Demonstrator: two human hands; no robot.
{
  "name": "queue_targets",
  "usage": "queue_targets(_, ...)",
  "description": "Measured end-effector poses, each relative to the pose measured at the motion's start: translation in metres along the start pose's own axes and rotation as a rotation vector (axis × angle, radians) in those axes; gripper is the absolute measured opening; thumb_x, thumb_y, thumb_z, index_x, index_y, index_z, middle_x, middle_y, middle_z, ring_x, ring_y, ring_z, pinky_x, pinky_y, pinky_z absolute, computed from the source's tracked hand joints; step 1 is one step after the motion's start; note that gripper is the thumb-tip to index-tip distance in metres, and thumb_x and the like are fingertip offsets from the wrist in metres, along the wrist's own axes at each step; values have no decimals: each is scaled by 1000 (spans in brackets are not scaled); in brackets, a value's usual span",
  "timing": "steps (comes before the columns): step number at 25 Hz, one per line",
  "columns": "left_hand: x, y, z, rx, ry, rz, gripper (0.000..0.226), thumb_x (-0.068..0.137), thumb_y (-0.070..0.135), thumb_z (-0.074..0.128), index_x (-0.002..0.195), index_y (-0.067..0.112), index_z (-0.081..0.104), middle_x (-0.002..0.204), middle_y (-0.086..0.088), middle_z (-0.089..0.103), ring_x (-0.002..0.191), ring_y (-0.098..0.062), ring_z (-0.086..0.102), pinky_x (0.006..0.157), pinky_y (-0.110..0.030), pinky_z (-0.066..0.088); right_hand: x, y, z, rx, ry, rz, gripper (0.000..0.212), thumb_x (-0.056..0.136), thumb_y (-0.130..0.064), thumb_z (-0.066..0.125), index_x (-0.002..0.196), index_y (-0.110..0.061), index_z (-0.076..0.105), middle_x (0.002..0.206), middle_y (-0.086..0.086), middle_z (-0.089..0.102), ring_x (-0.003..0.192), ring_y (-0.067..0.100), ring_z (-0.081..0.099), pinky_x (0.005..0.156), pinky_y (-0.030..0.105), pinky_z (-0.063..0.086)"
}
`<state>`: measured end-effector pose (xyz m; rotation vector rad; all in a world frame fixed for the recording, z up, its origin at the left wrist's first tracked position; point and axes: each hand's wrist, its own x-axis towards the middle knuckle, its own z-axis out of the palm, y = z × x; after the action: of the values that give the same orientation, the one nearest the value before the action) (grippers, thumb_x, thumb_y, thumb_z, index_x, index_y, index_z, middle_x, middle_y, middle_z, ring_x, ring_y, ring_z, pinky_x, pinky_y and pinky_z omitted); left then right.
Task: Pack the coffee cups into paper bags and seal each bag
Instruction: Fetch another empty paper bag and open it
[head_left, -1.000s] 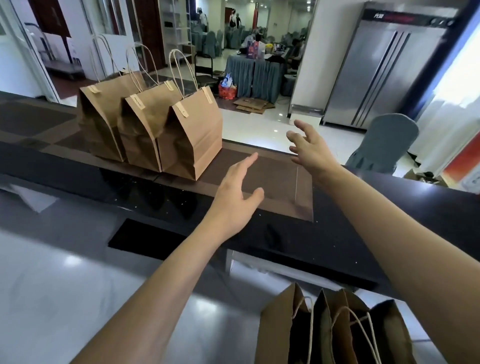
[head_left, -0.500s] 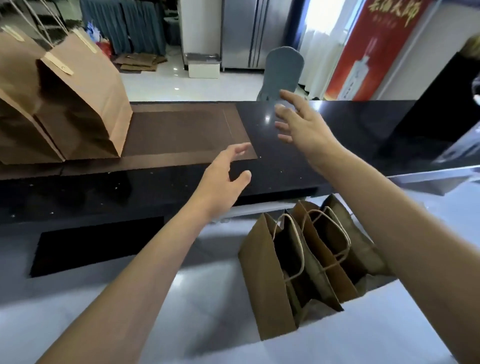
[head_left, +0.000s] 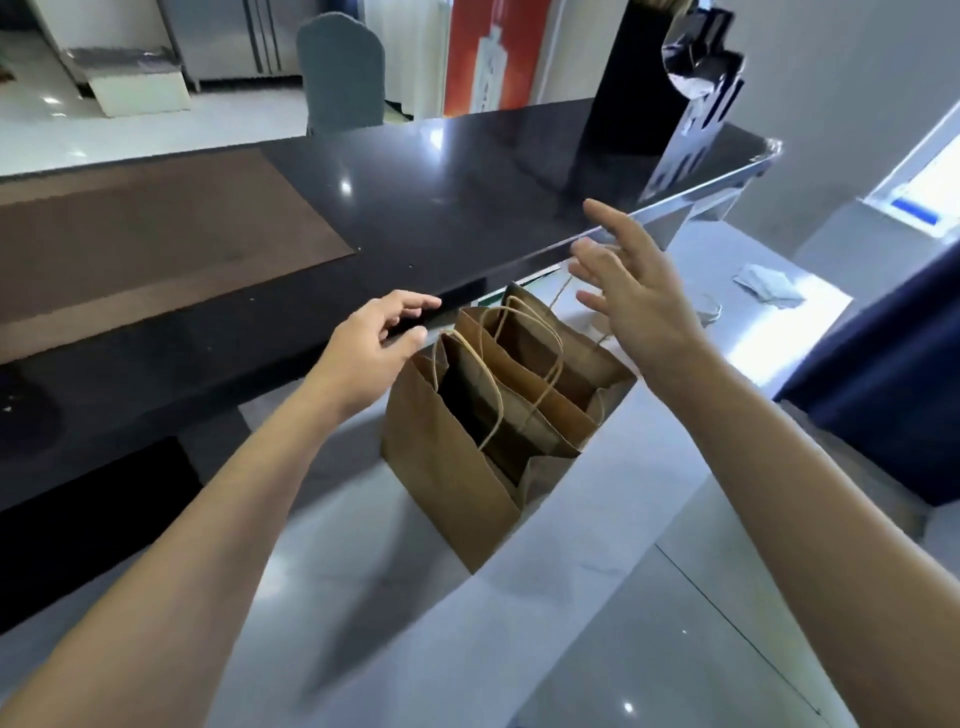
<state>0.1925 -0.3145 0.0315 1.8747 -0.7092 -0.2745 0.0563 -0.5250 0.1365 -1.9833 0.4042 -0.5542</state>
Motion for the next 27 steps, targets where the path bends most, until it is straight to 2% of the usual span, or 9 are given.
queue_targets(3,-3,-9,3,-69,-59,-19,26,101,15,60,109,34,75,110,15,73,110,-5,64,99,-23,48,-39,17,-20,-1,100,5,42,107,-36,50,149,-34,48,102,-36,62,103,-6,64,92,18,55)
queue_targets(6,-7,-16,4,-124,-149,-63,24,100,12,61,103,29,78,106,7,77,106,-5,68,93,-17,48,-82,34,-25,32,201,6,37,107,-31,52,143,-34,54,118,-13,66,112,0,63,94,18,54)
queue_targets(9,-12,-18,5,-119,-174,-61,27,100,12,61,101,31,79,101,6,77,98,0,68,83,-7,46,-124,54,-12,36,270,71,23,106,-25,53,121,-40,61,104,-14,67,102,2,65,84,22,57)
queue_targets(12,-17,-19,4,-121,-163,-64,27,99,10,62,101,31,79,99,5,77,92,1,68,82,-7,47,-153,74,15,4,204,216,15,104,-25,56,108,-39,61,97,-20,64,98,2,64,76,21,58)
queue_targets(15,-26,-18,1,-115,-184,-63,28,98,7,62,99,30,79,95,4,76,89,-1,68,81,-11,49,-164,84,35,3,159,285,9,102,-30,60,104,-38,63,110,-12,65,107,6,62,73,14,50)
queue_targets(18,-38,-15,-2,-90,-208,-89,39,96,0,55,93,30,79,90,6,74,87,-2,64,80,-16,46,-162,82,45,-24,119,294,10,101,-38,60,108,-45,63,117,-12,60,112,1,55,75,5,43)
queue_targets(21,-49,-11,-4,-39,-236,-137,48,93,-4,51,95,34,80,108,3,72,94,-11,62,83,-25,47,-157,81,46,-60,48,337,24,100,-41,60,124,-45,57,122,-9,55,108,-3,51,81,6,36)
queue_targets(25,-67,-6,-11,112,-294,-125,57,89,-4,56,128,36,68,140,7,55,110,-4,61,82,-10,47,-156,80,48,-92,-28,383,41,99,-38,63,137,-42,46,131,-8,53,120,12,52,94,26,42)
queue_targets(27,-76,-6,-12,159,-314,-125,66,88,-1,60,144,33,55,152,8,43,131,-6,48,99,-14,43,-157,79,47,-108,-43,373,46,100,-32,63,141,-39,43,131,-12,49,124,16,54,99,31,48)
